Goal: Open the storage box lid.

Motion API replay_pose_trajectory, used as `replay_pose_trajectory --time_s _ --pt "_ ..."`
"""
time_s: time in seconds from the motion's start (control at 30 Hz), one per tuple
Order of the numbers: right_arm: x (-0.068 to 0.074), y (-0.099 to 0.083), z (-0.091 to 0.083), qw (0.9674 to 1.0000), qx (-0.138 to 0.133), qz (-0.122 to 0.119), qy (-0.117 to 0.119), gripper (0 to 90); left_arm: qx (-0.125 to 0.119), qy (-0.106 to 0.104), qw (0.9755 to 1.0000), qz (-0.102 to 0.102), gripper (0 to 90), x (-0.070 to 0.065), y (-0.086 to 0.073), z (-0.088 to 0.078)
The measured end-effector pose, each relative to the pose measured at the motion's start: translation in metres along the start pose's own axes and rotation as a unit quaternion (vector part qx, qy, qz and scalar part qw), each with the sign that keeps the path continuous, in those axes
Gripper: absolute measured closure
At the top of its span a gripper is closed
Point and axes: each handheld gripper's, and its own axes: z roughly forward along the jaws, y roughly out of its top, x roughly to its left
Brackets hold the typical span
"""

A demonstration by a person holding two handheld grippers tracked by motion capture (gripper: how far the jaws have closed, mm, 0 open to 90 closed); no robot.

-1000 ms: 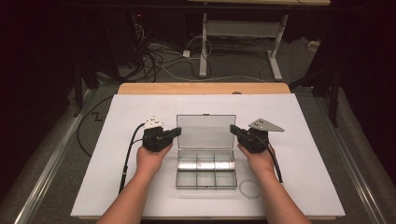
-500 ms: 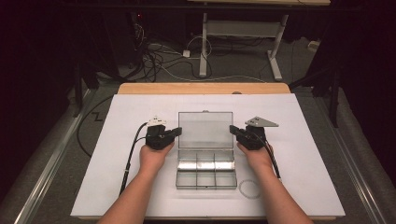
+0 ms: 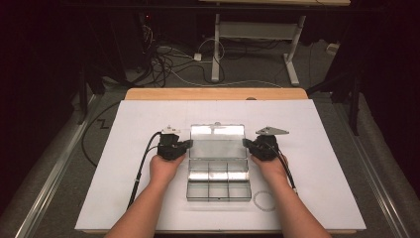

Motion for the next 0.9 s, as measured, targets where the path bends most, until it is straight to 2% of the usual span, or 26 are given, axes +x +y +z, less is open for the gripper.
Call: replay_pose_trajectory --time_s 0.27,0.37,0.47,0.57,0.6,0.67,0.9 --pt "-0.003 -0.001 0.001 0.9995 0.029 0.012 -0.004 90.0 0.033 0.028 0.999 -0.006 87.9 0.001 -0.001 0.001" --pt "-0.006 -0.002 -0.001 0.9993 0.03 0.021 -0.008 90.0 0.043 0.037 0.9984 -0.007 87.9 0.002 -0.002 0.0" --pt "-0.007 -0.004 -0.005 0.9992 0.035 0.016 -0.016 90.0 0.047 0.041 0.998 0.001 87.9 0.0 -0.004 -0.004" --pt "-0.009 -0.009 -0.016 0.9991 0.025 0.03 -0.014 90.0 0.034 0.032 0.9989 0.007 87.9 -0.003 -0.009 -0.012" --pt "-0.009 -0.011 -0.021 0.9993 0.02 0.027 -0.014 90.0 0.024 0.029 0.9992 0.011 87.9 -0.004 -0.012 -0.015" --pt "-0.009 -0.015 -0.032 0.9995 0.011 0.028 -0.013 90.0 0.022 0.027 0.9992 0.019 87.9 -0.007 -0.017 -0.022" --pt "-0.001 -0.03 -0.064 0.9998 -0.015 -0.006 -0.012 89.9 -0.005 0.008 0.9995 0.03 87.9 -0.012 -0.039 -0.051"
